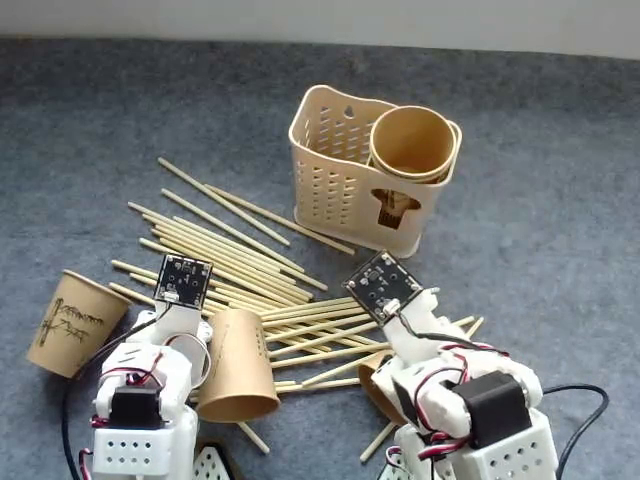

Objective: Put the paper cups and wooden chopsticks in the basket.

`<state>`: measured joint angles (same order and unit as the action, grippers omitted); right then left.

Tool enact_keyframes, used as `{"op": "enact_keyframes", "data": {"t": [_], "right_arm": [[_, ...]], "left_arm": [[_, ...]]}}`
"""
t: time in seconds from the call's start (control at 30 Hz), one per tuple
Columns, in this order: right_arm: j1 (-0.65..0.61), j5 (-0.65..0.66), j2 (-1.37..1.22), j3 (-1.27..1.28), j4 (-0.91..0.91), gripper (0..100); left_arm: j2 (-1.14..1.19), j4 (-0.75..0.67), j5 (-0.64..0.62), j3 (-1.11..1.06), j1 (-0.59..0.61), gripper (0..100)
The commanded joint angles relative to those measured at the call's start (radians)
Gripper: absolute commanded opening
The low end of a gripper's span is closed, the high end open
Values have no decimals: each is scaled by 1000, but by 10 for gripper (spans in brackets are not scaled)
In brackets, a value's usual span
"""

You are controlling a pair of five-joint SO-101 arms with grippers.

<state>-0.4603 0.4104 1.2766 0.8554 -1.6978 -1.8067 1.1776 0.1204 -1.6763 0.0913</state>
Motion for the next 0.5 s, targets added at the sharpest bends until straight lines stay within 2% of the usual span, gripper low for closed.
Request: {"op": "enact_keyframes", "data": {"t": [0.0, 0.47], "right_arm": [[-2, 11, 1, 1, 19, 181], [-2, 74, -2, -8, 18, 184]], "left_arm": [[-2, 2, -2, -19, -10, 7], [-2, 2, -2, -19, -10, 7]]}}
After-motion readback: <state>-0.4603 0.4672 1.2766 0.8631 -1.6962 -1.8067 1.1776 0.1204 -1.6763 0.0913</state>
